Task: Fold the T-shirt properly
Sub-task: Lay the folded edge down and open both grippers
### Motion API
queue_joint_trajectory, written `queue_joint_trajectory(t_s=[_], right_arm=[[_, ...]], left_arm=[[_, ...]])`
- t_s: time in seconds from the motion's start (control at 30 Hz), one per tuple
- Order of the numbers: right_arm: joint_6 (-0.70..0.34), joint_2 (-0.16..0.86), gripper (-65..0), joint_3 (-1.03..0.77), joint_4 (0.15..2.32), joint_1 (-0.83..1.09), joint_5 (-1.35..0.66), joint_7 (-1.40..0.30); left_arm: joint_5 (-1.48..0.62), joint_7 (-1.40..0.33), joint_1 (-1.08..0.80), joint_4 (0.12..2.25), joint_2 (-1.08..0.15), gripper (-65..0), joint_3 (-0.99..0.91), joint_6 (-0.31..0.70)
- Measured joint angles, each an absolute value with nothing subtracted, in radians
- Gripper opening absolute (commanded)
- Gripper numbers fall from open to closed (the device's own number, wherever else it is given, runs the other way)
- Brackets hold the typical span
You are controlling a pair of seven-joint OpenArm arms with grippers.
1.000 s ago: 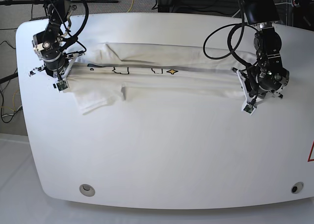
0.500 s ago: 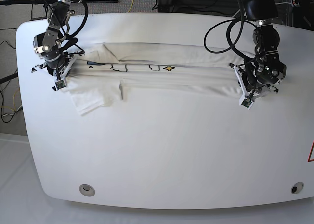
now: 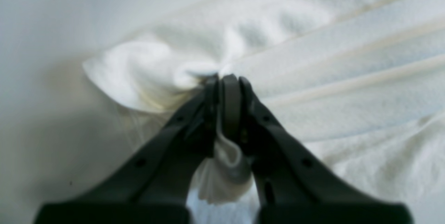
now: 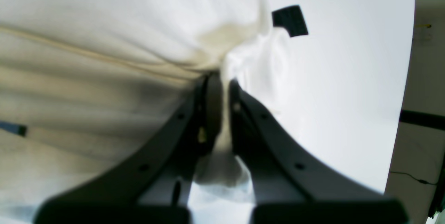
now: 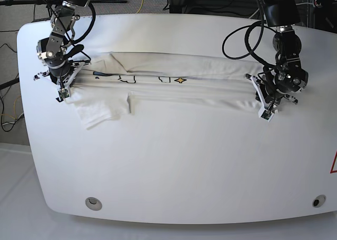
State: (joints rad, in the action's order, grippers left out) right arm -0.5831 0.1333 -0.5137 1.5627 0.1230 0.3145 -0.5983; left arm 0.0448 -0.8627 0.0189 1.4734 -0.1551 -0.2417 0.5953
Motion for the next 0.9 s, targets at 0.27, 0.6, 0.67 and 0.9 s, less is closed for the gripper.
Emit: queue_joint_trajectory(t_s=[0.27,0.6,0.67,0.9], right_arm=[[-0.575,0.136,-37.4,-0.516,1.562,0.121,0.321,-0.597],[-0.553,0.147,-21.7,-0.52,1.563,0.118,0.329,-0.589],[-0.553,0.147,-22.4,-0.52,1.563,0.118,0.329,-0.587],[-0.553,0.144,-22.5,-0.52,1.563,0.118,0.329,-0.587]], left_arm=[[0.033,-0.873,0.034,1.467,-0.168,-55.9,-0.241,0.6],[0.06,-0.89,0.059,1.46,-0.19,-22.8,-0.241,0.589],[0.063,-0.892,0.06,1.46,-0.192,-21.8,-0.242,0.584],[0.075,-0.927,0.059,1.497,-0.189,-21.8,-0.242,0.588]])
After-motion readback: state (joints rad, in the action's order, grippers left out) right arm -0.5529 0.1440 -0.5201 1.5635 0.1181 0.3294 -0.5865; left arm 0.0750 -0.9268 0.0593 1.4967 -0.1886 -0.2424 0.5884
